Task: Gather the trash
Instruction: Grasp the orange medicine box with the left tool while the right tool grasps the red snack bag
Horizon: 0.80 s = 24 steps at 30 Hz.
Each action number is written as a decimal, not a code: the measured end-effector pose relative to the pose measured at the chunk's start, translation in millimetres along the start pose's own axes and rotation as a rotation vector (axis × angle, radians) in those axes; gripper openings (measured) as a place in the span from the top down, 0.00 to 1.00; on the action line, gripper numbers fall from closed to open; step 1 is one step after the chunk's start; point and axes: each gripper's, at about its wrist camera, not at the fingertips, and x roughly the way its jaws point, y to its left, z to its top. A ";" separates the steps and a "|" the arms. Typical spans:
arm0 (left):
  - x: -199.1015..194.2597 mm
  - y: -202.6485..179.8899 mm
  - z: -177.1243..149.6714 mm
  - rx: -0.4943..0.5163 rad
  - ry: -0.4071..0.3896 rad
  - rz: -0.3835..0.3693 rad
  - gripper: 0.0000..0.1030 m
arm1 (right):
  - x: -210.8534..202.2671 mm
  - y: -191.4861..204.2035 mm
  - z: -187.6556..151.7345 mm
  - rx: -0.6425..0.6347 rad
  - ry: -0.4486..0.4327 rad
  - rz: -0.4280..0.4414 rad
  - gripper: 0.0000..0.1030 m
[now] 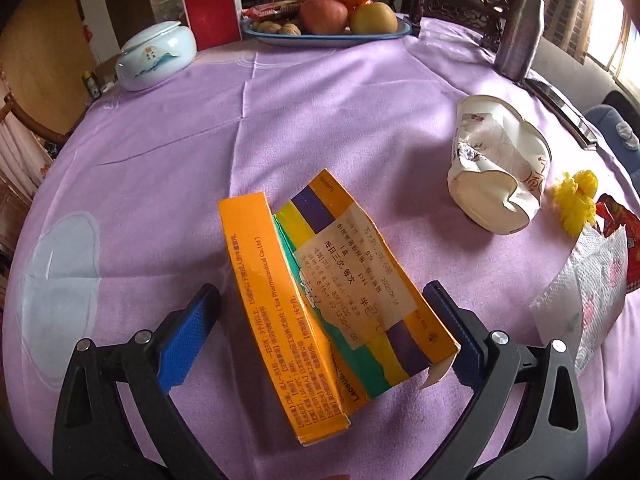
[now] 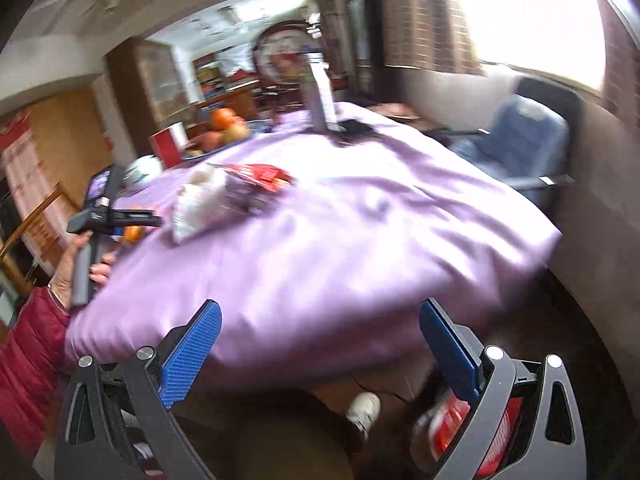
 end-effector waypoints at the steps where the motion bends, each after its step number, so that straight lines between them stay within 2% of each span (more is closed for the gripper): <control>1: 0.0 0.5 -0.2 -0.003 -0.001 -0.003 0.05 | 8.5 8.2 8.0 -0.018 0.002 0.005 0.06; 3: 0.4 2.1 0.4 -0.006 -0.001 -0.006 0.05 | 36.7 28.1 31.9 -0.060 0.015 0.022 0.06; 7: 0.6 1.9 0.6 -0.009 -0.002 -0.006 0.05 | 85.7 50.8 70.4 -0.052 0.066 0.083 0.06; 13: 0.6 1.0 0.5 -0.015 -0.004 -0.002 0.05 | 154.7 65.9 110.9 0.035 0.117 0.065 0.06; 16: 0.4 0.4 0.2 -0.014 -0.003 -0.002 0.05 | 179.8 65.1 117.2 0.087 0.153 0.054 0.08; 17: 0.4 0.0 0.5 -0.014 0.001 -0.002 0.05 | 187.5 62.6 117.4 0.104 0.168 0.047 0.14; 18: 0.1 0.6 0.4 -0.014 0.005 -0.004 0.05 | 193.6 59.6 115.8 0.113 0.186 0.047 0.41; 19: 0.0 1.1 1.1 -0.014 0.012 -0.009 0.05 | 197.8 56.3 113.8 0.122 0.208 0.071 0.74; 22: -1.9 5.0 3.0 -0.030 0.017 -0.028 0.05 | 178.7 50.1 109.6 0.142 0.155 0.093 0.82; 24: -4.7 9.5 3.6 -0.056 0.015 -0.071 0.06 | 149.5 51.2 105.5 0.104 0.087 0.086 0.82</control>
